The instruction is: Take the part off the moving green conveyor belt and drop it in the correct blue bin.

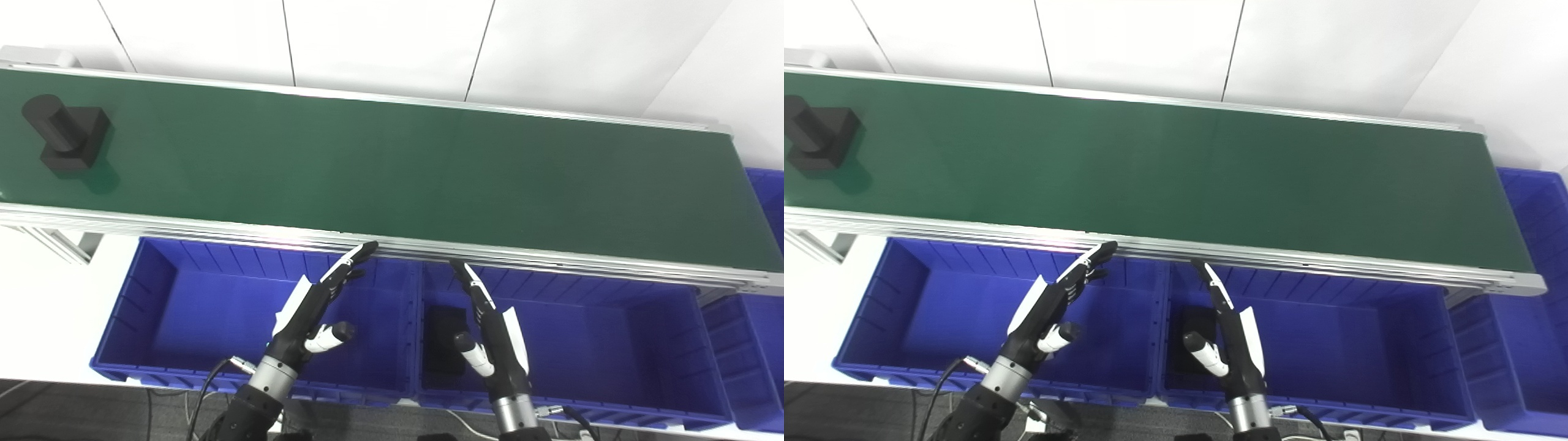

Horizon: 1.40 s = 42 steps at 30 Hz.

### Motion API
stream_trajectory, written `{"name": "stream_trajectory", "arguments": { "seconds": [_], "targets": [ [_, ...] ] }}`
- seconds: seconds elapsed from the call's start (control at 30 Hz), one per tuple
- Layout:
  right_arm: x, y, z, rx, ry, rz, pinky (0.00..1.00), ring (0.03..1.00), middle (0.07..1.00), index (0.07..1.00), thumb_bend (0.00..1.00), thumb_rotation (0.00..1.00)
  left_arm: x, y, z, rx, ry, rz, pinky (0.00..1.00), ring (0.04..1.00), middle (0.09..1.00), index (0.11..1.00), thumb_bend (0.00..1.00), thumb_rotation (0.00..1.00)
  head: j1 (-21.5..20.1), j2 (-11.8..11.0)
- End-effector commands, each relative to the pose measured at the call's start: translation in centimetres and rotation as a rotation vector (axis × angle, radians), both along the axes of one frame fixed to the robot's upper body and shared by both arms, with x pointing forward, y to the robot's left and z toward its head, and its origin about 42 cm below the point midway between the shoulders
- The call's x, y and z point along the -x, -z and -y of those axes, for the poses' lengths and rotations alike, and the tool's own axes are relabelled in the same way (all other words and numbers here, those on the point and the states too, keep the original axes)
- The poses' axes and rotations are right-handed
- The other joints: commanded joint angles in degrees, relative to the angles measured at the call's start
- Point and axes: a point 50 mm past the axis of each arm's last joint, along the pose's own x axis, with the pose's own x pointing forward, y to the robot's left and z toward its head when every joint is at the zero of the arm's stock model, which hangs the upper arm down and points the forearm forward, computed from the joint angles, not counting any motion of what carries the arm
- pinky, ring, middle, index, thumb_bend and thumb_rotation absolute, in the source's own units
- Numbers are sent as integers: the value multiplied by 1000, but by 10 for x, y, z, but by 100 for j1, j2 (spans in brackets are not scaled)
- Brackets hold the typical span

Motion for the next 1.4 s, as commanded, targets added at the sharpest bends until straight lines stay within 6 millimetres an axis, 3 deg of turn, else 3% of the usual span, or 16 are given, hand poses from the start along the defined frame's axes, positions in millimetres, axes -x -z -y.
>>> {"name": "stream_trajectory", "arguments": {
  "seconds": [0.0,0.47,0.67,0.87,1.07,1.37],
  "targets": [
    [-6,-9,-5,-23,7,76,954,943,938,923,1000,996,-7,-13,3,43,14,74,873,934,934,902,1000,1000,-24,-14],
    [-10,-9,-20,-10,-17,89,910,951,951,927,999,1000,-8,-14,-9,57,9,62,895,947,945,911,1000,1000,-880,-93],
    [-14,-8,-28,-10,-11,95,925,947,937,921,988,1000,-9,-12,-15,67,27,46,958,978,962,928,1000,1000,-1029,-108],
    [-17,-7,-34,-6,-10,105,909,936,934,921,989,1000,-9,-11,-20,51,24,46,937,972,958,929,1000,1000,-1113,-116],
    [-20,-5,-47,5,-8,106,919,946,927,923,1000,1000,-14,-10,-32,30,19,48,950,972,962,937,1000,1000,-1640,-213],
    [-26,-2,-58,-5,-12,99,953,960,938,924,1000,1000,-17,-7,-40,49,43,23,1000,1000,991,973,1000,1000,-1752,-237]
  ]
}}
